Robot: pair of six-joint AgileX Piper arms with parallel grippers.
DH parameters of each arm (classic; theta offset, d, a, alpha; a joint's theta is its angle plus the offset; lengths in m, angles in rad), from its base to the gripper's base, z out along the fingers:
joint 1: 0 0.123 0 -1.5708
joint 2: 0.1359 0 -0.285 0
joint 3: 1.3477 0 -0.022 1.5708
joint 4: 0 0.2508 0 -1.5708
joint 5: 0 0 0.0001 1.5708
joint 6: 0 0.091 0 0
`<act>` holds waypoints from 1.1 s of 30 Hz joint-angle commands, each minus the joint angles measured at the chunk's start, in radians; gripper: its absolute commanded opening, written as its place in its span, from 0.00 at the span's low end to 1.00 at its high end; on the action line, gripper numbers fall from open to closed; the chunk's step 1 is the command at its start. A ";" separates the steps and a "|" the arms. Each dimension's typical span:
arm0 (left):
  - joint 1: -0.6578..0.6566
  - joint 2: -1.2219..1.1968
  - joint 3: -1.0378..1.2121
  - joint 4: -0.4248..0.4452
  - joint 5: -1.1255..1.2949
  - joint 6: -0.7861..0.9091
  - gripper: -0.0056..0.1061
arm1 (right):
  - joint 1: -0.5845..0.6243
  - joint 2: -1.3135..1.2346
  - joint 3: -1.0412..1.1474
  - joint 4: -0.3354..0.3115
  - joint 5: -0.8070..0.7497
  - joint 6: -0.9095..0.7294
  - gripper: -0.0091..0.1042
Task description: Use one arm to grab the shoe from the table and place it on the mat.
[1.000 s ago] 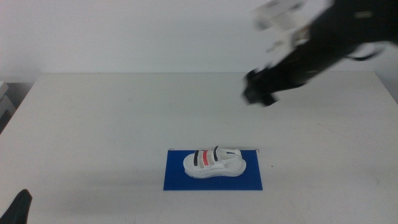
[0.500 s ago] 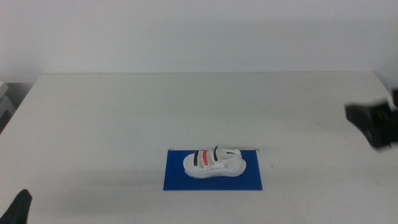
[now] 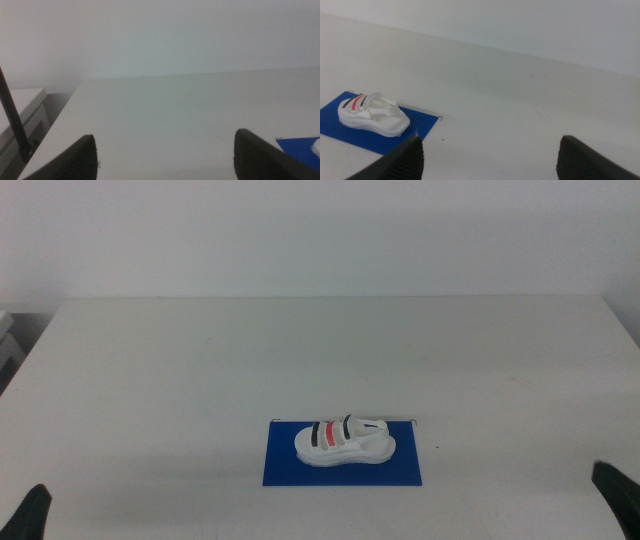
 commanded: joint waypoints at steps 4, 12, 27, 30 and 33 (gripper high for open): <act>-0.004 -0.014 0.007 -0.010 -0.081 -0.005 0.89 | -0.006 -0.149 0.056 -0.004 -0.074 -0.005 0.89; -0.004 -0.014 0.007 -0.010 -0.081 -0.005 0.89 | -0.006 -0.315 0.177 0.002 -0.076 -0.005 0.89; -0.004 -0.014 0.007 -0.010 -0.081 -0.005 0.89 | -0.006 -0.441 0.234 0.004 -0.050 -0.005 0.89; -0.004 -0.014 0.007 -0.010 -0.081 -0.005 0.89 | -0.006 -0.441 0.234 -0.013 -0.050 -0.005 0.89; -0.004 -0.014 0.007 -0.010 -0.081 -0.005 0.89 | -0.006 -0.441 0.234 -0.042 -0.050 -0.005 0.89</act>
